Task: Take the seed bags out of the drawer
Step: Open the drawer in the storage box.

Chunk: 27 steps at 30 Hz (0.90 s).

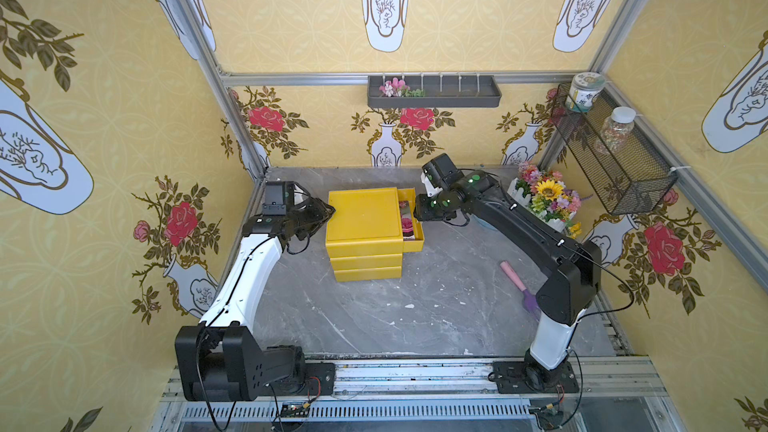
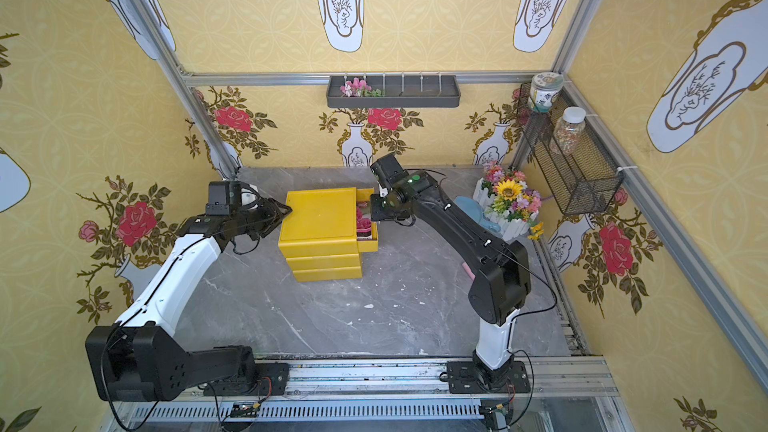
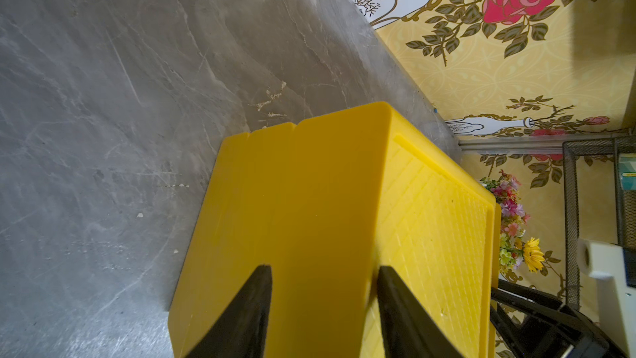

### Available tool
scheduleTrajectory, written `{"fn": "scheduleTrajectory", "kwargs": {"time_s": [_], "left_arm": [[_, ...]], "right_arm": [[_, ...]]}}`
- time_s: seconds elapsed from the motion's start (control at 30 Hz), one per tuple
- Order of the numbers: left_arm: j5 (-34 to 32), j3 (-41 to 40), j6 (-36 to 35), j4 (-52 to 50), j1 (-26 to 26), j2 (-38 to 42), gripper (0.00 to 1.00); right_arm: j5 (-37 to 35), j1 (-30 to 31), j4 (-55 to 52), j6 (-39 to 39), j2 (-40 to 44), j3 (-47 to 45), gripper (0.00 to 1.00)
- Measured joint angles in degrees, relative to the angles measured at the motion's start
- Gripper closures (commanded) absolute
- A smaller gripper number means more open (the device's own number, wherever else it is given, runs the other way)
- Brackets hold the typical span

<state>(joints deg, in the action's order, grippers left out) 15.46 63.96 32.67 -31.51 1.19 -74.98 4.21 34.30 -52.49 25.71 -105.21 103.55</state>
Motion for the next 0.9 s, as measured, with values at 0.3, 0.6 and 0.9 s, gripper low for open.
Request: {"fn": "scheduleTrajectory", "kwargs": {"time_s": [0.3,0.6,0.9], "left_arm": [[0.02,0.00,0.22,0.07,0.00,0.00,0.46],[0.02,0.00,0.20,0.09,0.00,-0.02,0.46],[0.13,0.00,0.17,0.11,-0.02,-0.07,0.46]], "right_arm": [[-1.86,-0.13,-0.94,-0.31,0.24,0.55,0.77],[-4.66,-3.26,-3.19,-1.62,2.43,-0.57,0.79],[-5.16,-5.14,-3.28,-2.01,3.17,-1.27,0.72]]}}
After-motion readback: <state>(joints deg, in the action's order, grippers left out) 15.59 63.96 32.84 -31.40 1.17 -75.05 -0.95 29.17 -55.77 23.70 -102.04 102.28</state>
